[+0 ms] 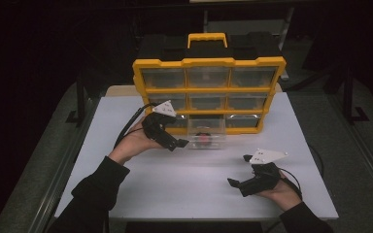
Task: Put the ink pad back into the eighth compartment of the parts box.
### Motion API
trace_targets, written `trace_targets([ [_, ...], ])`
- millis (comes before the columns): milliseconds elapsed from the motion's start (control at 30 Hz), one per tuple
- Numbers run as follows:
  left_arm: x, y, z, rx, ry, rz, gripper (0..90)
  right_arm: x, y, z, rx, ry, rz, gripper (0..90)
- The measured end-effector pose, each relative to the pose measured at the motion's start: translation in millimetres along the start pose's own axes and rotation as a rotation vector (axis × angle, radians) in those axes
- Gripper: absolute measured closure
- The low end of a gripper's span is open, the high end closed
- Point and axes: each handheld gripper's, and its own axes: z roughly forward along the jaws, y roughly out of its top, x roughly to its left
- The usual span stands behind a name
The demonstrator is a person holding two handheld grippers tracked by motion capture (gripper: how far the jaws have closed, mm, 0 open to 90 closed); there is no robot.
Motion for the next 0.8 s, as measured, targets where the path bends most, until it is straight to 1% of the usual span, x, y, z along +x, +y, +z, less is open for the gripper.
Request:
trace_targets([
  [67,-0.5,-4.5,-2.0,-0.002,0.000,-0.001,0.0,0.0,0.1,0.1,-0.001,-0.001,0.000,0.0],
  [167,-2.2,-12.5,-5.3,-0.023,0.000,-0.011,0.0,0.2,0.1,-0.1,0.000,-0.001,0.000,0.0],
  [300,-4.3,-24.4,-8.7,-0.037,0.012,-0.027,0.0,0.2,0.1,0.0,0.000,-0.001,0.000,0.0],
  [367,-5.4,-30.7,-9.8,-0.042,0.011,-0.027,0.0,0.4,0.2,0.3,0.001,-0.001,0.000,0.0],
  [400,-6.5,-37.1,-11.0,-0.044,0.016,-0.027,0.0,0.4,0.2,0.3,0.000,-0.001,-0.001,0.0],
  [433,-6.5,-37.1,-11.0,-0.044,0.016,-0.027,0.0,0.4,0.2,0.3,0.000,-0.001,-0.001,0.0],
  [533,-9.2,-47.0,-12.6,-0.053,0.021,-0.028,0.0,0.2,0.2,0.2,0.000,-0.002,0.000,0.0],
  [700,-13.1,-62.2,-15.6,-0.085,0.038,-0.038,0.0,0.2,0.1,0.7,0.003,-0.002,0.002,0.0],
  [800,-16.0,-69.9,-16.4,-0.085,0.040,-0.040,0.0,0.0,0.1,0.5,0.002,-0.003,0.001,0.0],
])
